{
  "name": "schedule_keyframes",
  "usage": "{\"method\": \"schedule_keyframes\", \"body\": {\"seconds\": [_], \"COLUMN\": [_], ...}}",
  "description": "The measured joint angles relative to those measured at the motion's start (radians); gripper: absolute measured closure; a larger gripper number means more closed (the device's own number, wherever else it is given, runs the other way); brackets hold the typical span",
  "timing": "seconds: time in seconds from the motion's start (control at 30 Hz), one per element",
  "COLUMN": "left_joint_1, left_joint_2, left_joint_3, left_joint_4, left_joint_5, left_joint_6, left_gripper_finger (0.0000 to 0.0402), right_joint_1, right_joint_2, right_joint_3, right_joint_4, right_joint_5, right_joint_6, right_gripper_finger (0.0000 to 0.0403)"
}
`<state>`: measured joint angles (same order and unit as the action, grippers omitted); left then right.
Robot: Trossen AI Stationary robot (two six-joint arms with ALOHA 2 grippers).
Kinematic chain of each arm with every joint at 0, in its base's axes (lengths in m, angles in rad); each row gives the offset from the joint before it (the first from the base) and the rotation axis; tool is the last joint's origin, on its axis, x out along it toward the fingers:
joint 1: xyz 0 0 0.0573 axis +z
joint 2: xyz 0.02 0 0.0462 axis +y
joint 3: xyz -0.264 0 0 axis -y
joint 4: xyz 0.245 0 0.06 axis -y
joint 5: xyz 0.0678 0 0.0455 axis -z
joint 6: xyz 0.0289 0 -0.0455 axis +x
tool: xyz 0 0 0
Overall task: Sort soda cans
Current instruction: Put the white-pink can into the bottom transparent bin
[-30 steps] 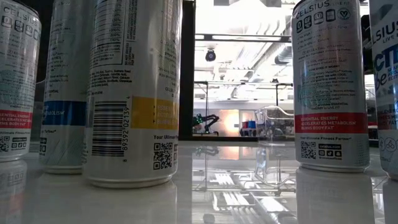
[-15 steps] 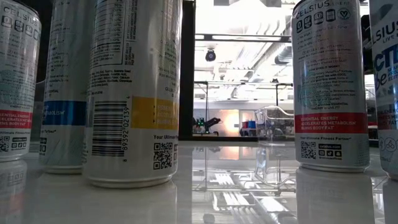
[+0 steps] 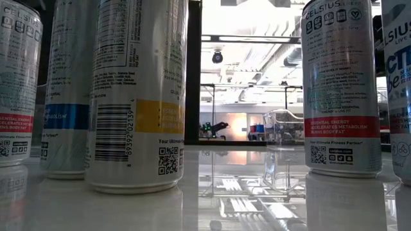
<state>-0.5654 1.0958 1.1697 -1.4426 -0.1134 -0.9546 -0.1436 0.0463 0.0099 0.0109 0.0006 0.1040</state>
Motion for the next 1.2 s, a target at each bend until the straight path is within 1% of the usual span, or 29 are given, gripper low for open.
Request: {"method": "schedule_keyframes", "body": {"seconds": [0.03, 0.1, 0.23, 0.5, 0.63, 0.8, 0.87, 1.03, 1.1, 1.2], "left_joint_1": [-0.003, 0.005, 0.011, 0.029, 0.038, 0.038, 0.035, 0.013, 0.007, -0.001], "left_joint_2": [-0.002, -0.008, -0.009, -0.003, 0.024, 0.084, 0.11, 0.159, 0.172, 0.185], "left_joint_3": [-0.004, -0.014, -0.016, -0.016, -0.016, -0.016, -0.016, -0.016, -0.016, -0.016], "left_joint_4": [-0.006, -0.039, -0.011, 0.165, 0.198, 0.25, 0.256, 0.255, 0.255, 0.255], "left_joint_5": [0.01, 0.043, 0.073, 0.032, 0.029, 0.023, 0.029, 0.101, 0.105, 0.105], "left_joint_6": [-0.033, -0.053, -0.024, 0.273, 0.395, 0.613, 0.644, 0.744, 0.779, 0.79], "left_gripper_finger": [0.0201, 0.02, 0.0187, 0.0147, 0.013, 0.0117, 0.0114, 0.011, 0.011, 0.011], "right_joint_1": [0.0, 0.0, 0.0, 0.0, 0.0, 0.0, 0.0, 0.0, 0.0, 0.0], "right_joint_2": [0.0, 0.0, 0.0, 0.0, 0.0, 0.0, 0.0, 0.0, 0.0, 0.0], "right_joint_3": [0.0, 0.0, 0.0, 0.0, 0.0, 0.0, 0.0, 0.0, 0.0, 0.0], "right_joint_4": [0.0, 0.0, 0.0, 0.0, 0.0, 0.0, 0.0, 0.0, 0.0, 0.0], "right_joint_5": [0.0, 0.0, 0.0, 0.0, 0.0, 0.0, 0.0, 0.0, 0.0, 0.0], "right_joint_6": [0.0, 0.0, 0.0, 0.0, 0.0, 0.0, 0.0, 0.0, 0.0, 0.0], "right_gripper_finger": [0.0403, 0.0403, 0.0403, 0.0403, 0.0403, 0.0403, 0.0403, 0.0403, 0.0403, 0.0403]}}
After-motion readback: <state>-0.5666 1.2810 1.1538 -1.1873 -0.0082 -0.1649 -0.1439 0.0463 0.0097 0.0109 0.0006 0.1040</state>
